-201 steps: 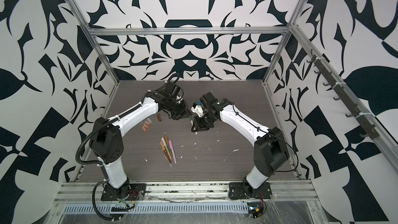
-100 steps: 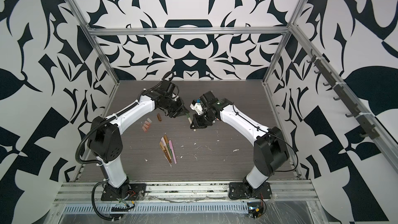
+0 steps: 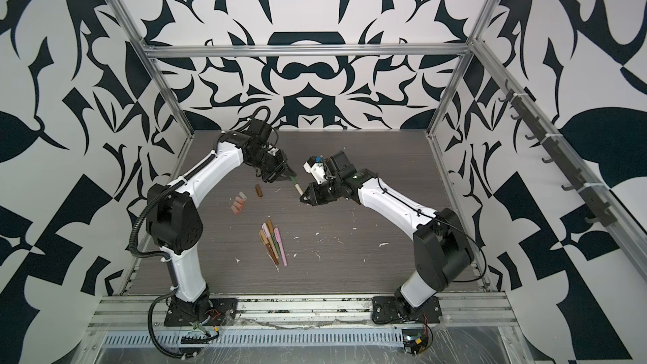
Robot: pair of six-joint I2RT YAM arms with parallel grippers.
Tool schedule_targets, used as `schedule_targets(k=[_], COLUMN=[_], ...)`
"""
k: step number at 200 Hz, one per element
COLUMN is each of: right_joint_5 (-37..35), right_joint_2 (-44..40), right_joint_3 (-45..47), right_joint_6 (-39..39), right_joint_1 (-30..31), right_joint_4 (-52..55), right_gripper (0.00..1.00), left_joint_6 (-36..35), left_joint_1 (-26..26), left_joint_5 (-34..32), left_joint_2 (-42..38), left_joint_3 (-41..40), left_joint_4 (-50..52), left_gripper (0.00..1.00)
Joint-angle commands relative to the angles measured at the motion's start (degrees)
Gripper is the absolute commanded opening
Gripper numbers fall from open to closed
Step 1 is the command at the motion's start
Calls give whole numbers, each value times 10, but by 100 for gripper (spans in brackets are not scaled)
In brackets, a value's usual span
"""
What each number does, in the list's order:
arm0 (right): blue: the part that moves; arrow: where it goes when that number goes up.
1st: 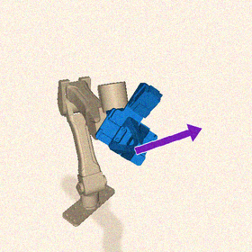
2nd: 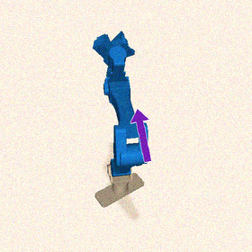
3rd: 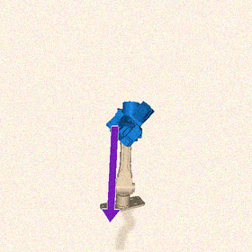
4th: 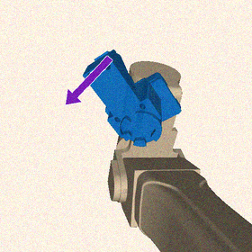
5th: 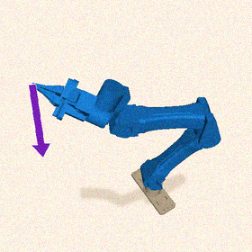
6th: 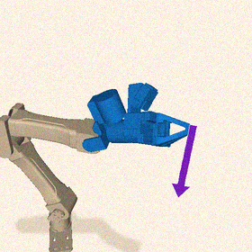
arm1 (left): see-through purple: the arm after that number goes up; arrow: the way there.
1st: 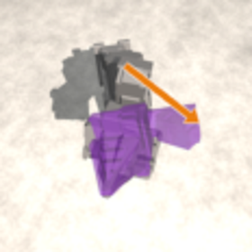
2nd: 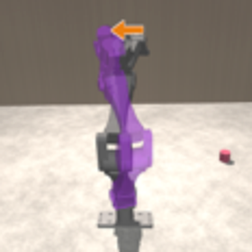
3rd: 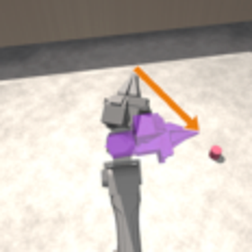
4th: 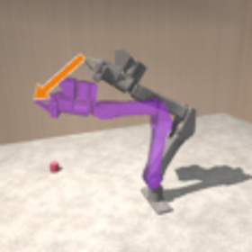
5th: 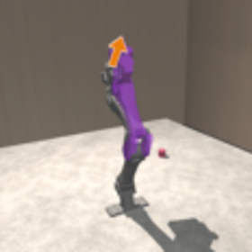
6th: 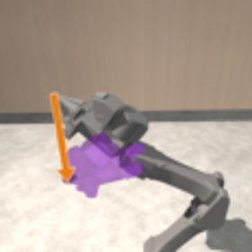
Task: Remove pen caps from pens
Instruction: Open the pen cap on the pen, then place the pen cap at the middle-left of the table.
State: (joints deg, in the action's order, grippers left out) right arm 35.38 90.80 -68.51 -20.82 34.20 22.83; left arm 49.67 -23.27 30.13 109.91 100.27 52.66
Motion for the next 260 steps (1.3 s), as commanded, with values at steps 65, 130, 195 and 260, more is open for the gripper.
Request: schedule_targets(k=[65,130,195,260], right_joint_5=[44,-54,-48,-39], right_joint_2=[-19,-40,-54,-54], right_joint_3=[41,33,53,57], right_joint_6=[-10,-68,-68,-74], right_joint_1=[29,21,14,14], right_joint_4=[187,171,137,121], right_gripper=[0,0,0,0], left_joint_6=[-70,-41,-116,-103], left_joint_1=[109,125,135,140], left_joint_5=[-200,-301,-325,-243], left_joint_2=[172,107,21,21], left_joint_3=[345,226,35,-81], left_joint_4=[28,-67,25,-16], left_gripper=[0,0,0,0])
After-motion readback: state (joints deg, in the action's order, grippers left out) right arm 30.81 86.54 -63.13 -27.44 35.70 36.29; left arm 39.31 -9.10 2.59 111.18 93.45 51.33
